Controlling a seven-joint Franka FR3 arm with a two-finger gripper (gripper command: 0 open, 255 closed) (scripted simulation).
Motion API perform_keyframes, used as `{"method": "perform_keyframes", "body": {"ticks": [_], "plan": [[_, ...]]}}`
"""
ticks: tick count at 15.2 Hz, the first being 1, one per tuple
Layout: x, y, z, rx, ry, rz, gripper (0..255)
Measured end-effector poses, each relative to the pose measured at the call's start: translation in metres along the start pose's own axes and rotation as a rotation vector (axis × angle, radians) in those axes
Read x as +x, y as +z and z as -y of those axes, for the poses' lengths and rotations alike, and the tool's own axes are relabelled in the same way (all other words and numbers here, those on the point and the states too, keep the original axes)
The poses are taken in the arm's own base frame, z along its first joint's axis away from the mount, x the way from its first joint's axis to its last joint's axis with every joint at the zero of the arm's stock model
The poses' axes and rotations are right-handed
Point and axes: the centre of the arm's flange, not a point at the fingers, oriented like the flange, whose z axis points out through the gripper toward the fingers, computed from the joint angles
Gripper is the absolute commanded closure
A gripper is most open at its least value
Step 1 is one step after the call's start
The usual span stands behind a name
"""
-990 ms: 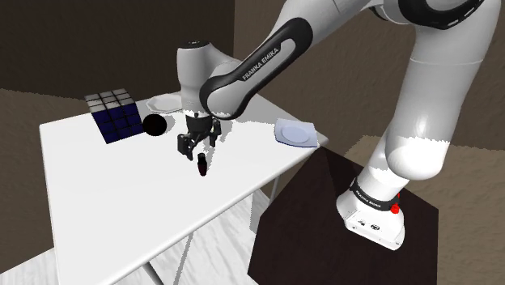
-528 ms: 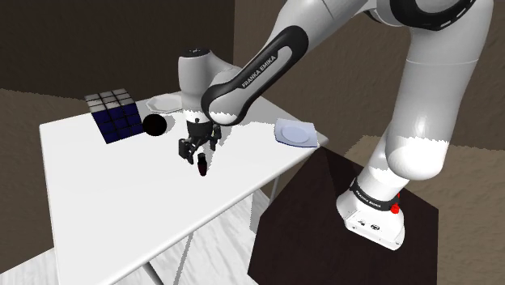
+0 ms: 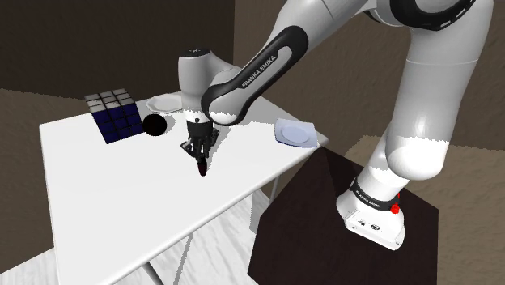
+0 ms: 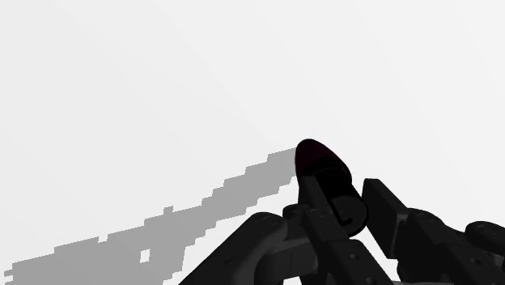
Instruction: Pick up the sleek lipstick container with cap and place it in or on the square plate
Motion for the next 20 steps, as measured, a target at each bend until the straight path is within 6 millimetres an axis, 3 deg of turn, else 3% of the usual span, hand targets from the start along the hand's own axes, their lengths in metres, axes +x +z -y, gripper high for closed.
{"method": "perform_keyframes", "body": {"ticks": [6,20], "plan": [[0.000,-0.003,0.001,0.000,0.000,0.001,255],[0.001,-0.073,0.001,0.000,-0.001,0.000,255]]}}
